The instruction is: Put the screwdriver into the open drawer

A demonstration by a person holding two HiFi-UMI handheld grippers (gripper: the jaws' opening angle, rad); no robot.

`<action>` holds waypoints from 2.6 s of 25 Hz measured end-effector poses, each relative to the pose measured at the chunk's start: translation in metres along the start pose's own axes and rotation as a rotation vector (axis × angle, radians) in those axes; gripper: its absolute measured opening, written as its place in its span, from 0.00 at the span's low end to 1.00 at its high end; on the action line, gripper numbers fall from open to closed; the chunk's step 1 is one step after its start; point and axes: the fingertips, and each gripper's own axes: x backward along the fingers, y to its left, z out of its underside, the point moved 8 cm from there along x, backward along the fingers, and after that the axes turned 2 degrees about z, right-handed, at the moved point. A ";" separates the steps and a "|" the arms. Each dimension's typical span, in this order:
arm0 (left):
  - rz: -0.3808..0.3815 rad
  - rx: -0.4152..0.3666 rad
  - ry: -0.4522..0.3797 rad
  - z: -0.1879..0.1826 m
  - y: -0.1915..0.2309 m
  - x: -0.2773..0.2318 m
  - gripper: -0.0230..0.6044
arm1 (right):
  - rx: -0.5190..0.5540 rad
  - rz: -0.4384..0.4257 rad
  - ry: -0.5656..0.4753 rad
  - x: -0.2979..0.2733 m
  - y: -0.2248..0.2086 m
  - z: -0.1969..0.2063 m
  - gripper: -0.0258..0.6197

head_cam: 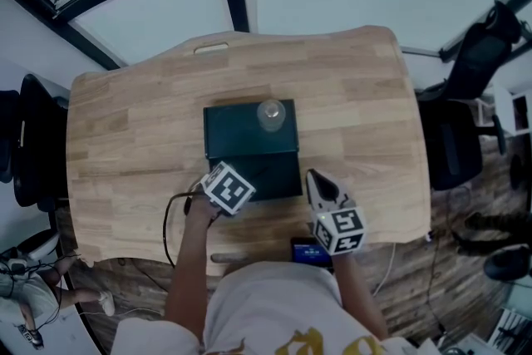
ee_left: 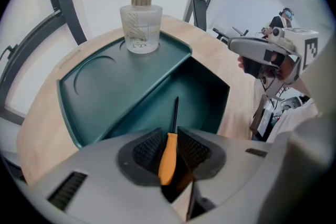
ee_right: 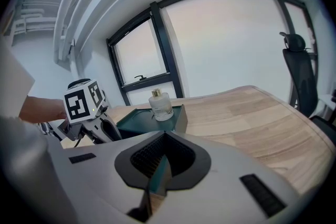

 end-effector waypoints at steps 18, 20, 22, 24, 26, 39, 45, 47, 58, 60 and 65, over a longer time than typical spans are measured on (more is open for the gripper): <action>-0.097 0.064 -0.236 0.006 0.000 0.035 0.04 | 0.039 -0.029 -0.021 0.009 0.011 -0.006 0.03; -0.087 0.087 -0.282 0.012 -0.004 0.036 0.04 | 0.043 -0.028 -0.022 0.012 0.012 -0.007 0.03; -0.097 0.105 -0.337 0.015 -0.006 0.039 0.04 | 0.046 -0.029 -0.031 0.015 0.012 -0.007 0.03; -0.132 0.129 -0.395 0.018 -0.006 0.044 0.04 | 0.058 -0.028 -0.041 0.017 0.012 -0.009 0.03; -0.167 0.165 -0.460 0.019 -0.004 0.050 0.04 | 0.073 -0.026 -0.049 0.019 0.013 -0.011 0.03; -0.376 0.201 -0.795 0.021 -0.023 0.102 0.04 | 0.131 -0.005 -0.118 0.047 0.016 -0.026 0.03; -0.451 0.170 -0.892 0.024 -0.040 0.115 0.04 | 0.150 0.006 -0.155 0.061 0.019 -0.030 0.03; -0.463 0.168 -0.903 0.026 -0.045 0.116 0.04 | 0.148 0.012 -0.162 0.063 0.018 -0.029 0.03; -0.471 0.180 -0.909 0.040 -0.047 0.116 0.04 | 0.139 0.008 -0.163 0.066 0.024 -0.024 0.03; -0.465 0.179 -0.917 0.039 -0.047 0.117 0.04 | 0.134 0.012 -0.159 0.066 0.023 -0.022 0.03; -0.450 0.191 -0.930 0.040 -0.044 0.117 0.04 | 0.140 0.014 -0.165 0.067 0.023 -0.025 0.03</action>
